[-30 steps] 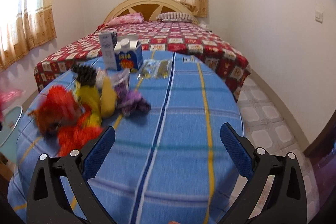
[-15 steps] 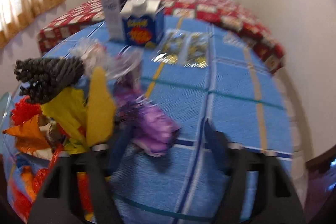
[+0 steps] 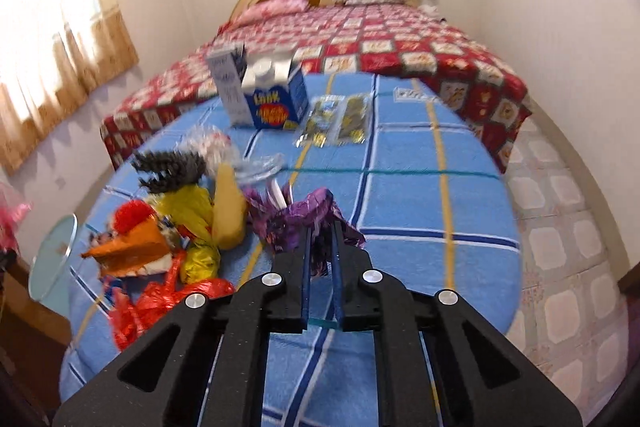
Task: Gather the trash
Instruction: 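Lift the pink bag with the left tool while the right tool grasps the purple wrapper, then carry the pink bag and purple wrapper in both tools over the blue bin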
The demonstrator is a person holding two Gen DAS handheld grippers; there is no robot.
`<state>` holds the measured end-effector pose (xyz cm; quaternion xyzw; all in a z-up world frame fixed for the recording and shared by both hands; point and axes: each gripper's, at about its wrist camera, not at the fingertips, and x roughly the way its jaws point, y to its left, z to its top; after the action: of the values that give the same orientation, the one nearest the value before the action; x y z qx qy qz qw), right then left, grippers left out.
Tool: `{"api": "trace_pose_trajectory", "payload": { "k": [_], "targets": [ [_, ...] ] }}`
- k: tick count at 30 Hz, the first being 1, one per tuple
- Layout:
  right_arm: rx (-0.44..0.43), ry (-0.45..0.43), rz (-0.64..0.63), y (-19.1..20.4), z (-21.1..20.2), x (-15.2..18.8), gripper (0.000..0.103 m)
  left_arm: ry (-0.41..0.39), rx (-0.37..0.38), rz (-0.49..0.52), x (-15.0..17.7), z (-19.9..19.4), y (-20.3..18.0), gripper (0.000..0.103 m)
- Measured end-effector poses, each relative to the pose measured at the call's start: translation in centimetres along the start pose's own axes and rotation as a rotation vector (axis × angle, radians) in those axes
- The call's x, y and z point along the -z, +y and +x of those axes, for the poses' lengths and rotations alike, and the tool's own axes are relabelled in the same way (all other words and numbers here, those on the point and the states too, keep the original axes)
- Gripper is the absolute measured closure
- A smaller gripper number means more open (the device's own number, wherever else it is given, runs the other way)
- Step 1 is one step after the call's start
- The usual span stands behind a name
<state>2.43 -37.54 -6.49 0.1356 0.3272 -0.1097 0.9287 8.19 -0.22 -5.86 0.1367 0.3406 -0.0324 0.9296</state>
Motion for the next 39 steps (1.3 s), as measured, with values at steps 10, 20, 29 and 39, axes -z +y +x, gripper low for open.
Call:
{"api": "trace_pose_trajectory", "payload": {
  "k": [10, 20, 29, 39],
  "targets": [
    [0.089, 0.018, -0.085, -0.2, -1.8, 1.8, 0.063, 0.027, -0.013, -0.014, 0.8, 0.8, 1.3, 0.085],
    [0.107, -0.044, -0.231, 0.2, -1.4, 2.2, 0.035, 0.078, -0.026, 0.006, 2.6, 2.4, 1.2, 0.085],
    [0.106, 0.179, -0.301, 0.8, 6.3, 2.7, 0.058, 0.081, -0.022, 0.013, 2.9, 2.3, 1.0, 0.085],
    [0.055, 0.027, -0.177, 0.7, -0.8, 0.6, 0.076, 0.062, -0.057, -0.016, 2.1, 1.1, 2.5, 0.085]
  ]
}}
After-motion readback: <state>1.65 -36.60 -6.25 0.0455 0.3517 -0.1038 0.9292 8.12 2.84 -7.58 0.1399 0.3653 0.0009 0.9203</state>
